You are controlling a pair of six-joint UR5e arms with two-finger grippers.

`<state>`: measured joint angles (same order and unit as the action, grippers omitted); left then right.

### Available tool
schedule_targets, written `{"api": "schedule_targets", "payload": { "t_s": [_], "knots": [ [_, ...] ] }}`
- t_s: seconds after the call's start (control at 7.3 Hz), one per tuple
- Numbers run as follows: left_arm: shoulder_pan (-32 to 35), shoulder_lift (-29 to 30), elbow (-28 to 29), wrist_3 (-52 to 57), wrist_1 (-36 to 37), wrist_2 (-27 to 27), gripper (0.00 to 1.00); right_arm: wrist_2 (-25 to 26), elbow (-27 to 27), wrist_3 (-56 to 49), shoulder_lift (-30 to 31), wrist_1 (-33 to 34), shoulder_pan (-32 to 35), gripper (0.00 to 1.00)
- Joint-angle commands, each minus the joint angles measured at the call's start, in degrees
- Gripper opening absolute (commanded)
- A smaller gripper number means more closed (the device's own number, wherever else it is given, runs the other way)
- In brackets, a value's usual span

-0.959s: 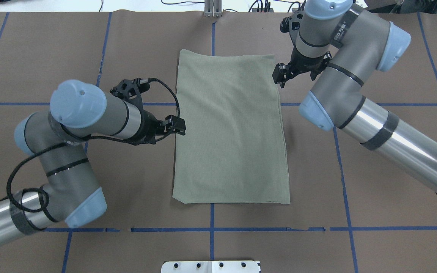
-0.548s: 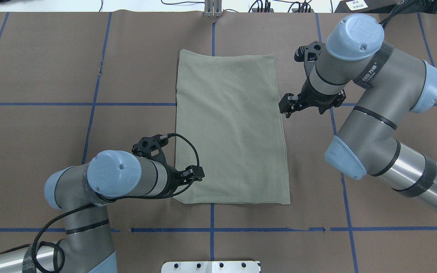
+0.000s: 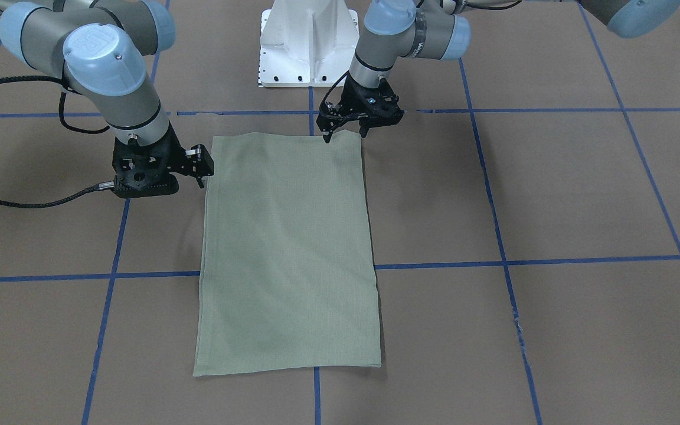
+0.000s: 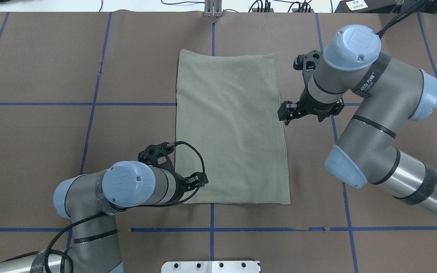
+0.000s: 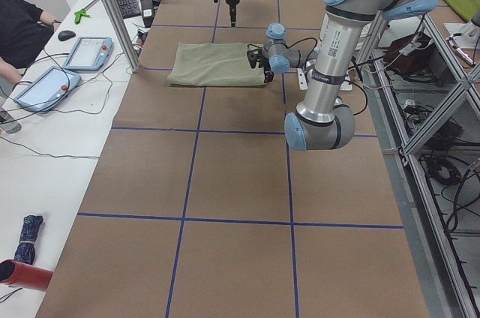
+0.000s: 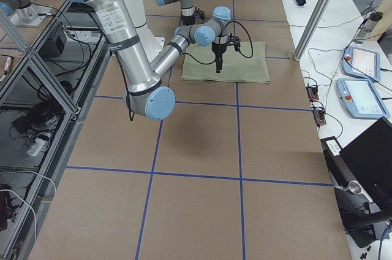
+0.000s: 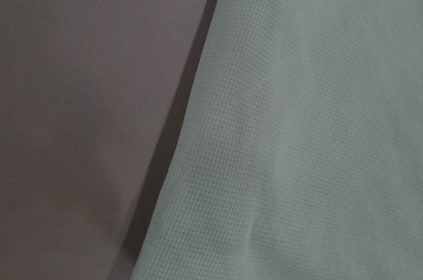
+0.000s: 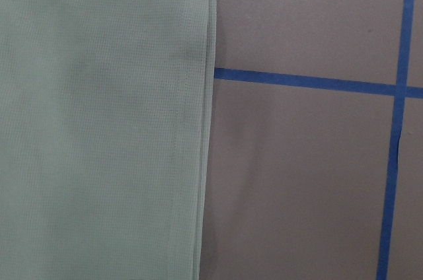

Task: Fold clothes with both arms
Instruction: 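Press the side edge with the right gripper while the left gripper holds the near corner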

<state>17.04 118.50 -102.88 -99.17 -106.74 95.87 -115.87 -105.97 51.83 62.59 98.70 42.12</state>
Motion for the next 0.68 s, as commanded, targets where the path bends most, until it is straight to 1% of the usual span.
{"api": "schedule_targets", "payload": {
  "t_s": [0.0,0.41,0.55],
  "knots": [
    [-0.07,-0.19,0.22,0.02,1.27,-0.24,0.97,0.03,0.06,0.03,-0.02,0.0,-0.2,1.0],
    [-0.07,0.33,1.98,0.11,1.09,-0.33,0.89,0.12,0.15,0.03,-0.02,0.0,-0.46,1.0],
    [-0.07,0.33,2.33,0.11,1.09,-0.33,0.8,0.12,0.15,0.03,-0.02,0.0,-0.46,1.0]
  ]
}}
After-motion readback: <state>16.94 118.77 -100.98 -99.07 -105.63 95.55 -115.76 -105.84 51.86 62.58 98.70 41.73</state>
